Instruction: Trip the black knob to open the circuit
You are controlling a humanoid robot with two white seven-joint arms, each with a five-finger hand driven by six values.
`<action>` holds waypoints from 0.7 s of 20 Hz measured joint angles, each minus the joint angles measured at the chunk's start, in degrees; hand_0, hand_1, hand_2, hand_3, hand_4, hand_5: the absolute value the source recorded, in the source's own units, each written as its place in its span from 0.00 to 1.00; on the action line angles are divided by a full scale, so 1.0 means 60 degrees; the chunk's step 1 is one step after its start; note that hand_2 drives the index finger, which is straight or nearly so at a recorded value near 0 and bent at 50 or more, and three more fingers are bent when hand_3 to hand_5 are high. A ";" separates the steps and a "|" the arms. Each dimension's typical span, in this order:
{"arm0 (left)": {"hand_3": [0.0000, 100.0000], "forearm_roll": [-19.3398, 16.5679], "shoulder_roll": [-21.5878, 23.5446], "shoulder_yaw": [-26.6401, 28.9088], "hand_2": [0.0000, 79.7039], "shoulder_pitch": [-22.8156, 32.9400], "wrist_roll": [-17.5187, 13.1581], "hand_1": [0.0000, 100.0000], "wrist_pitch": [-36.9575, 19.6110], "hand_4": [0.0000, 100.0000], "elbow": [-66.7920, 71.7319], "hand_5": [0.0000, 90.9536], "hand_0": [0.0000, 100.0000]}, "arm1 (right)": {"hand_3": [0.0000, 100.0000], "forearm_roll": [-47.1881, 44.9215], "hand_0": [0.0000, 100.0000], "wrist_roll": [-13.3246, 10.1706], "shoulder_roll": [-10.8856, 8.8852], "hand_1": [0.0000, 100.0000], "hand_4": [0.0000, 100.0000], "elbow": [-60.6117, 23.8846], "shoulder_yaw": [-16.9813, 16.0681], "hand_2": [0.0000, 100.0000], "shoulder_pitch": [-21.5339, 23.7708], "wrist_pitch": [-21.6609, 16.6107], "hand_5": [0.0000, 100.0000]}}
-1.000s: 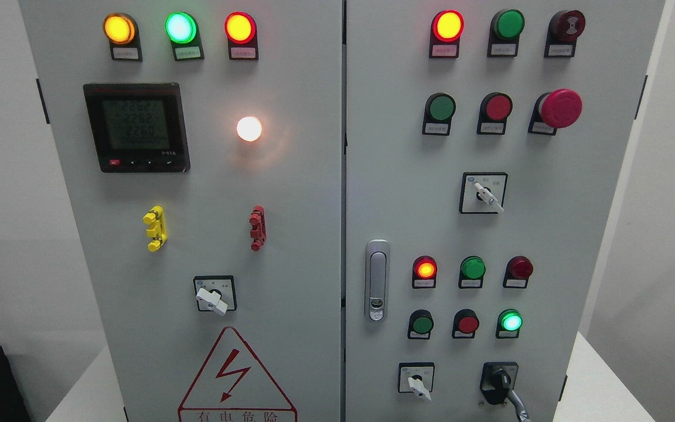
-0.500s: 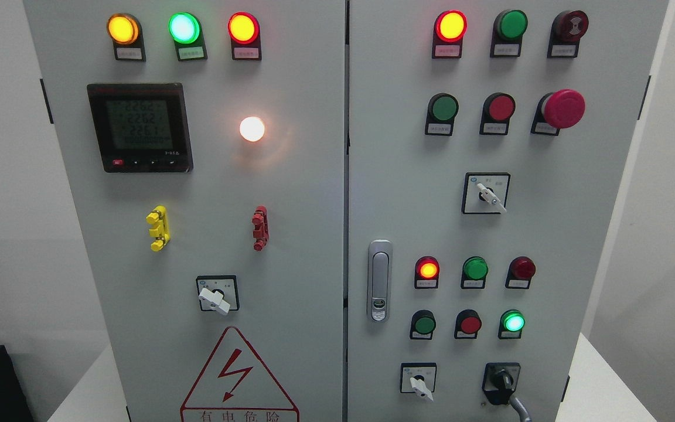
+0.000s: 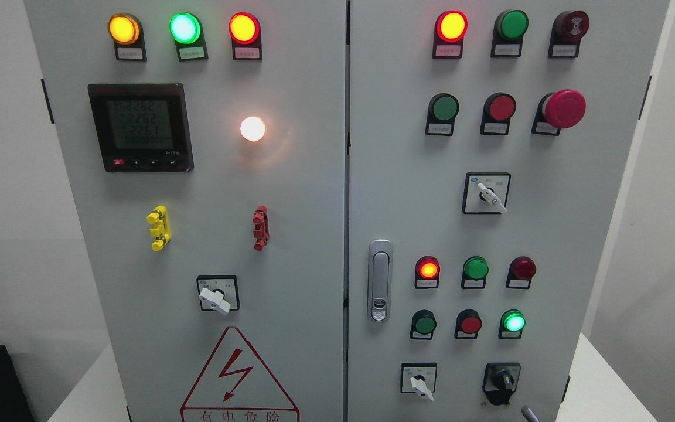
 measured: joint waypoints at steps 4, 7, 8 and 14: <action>0.00 0.0000 0.0000 0.0000 0.00 0.0000 0.0000 0.39 0.0000 0.00 0.0000 0.00 0.12 | 0.94 -0.0142 0.76 0.0004 -0.0004 0.61 0.80 -0.0387 -0.0004 0.00 0.0442 -0.0001 0.70; 0.00 0.0000 0.0000 0.0000 0.00 0.0000 0.0000 0.39 0.0000 0.00 0.0000 0.00 0.12 | 0.85 -0.0162 0.75 0.0013 -0.0004 0.47 0.73 -0.0519 -0.0052 0.00 0.0631 -0.0002 0.64; 0.00 0.0000 0.0000 0.0000 0.00 0.0000 0.0000 0.39 0.0000 0.00 0.0000 0.00 0.12 | 0.82 -0.0163 0.72 0.0026 -0.0004 0.37 0.72 -0.0535 -0.0090 0.00 0.0713 -0.0002 0.63; 0.00 0.0000 0.0000 0.0000 0.00 0.0000 0.0000 0.39 0.0000 0.00 0.0000 0.00 0.12 | 0.59 -0.0497 0.18 0.0141 -0.0003 0.16 0.54 -0.0692 -0.0255 0.07 0.1352 -0.0162 0.48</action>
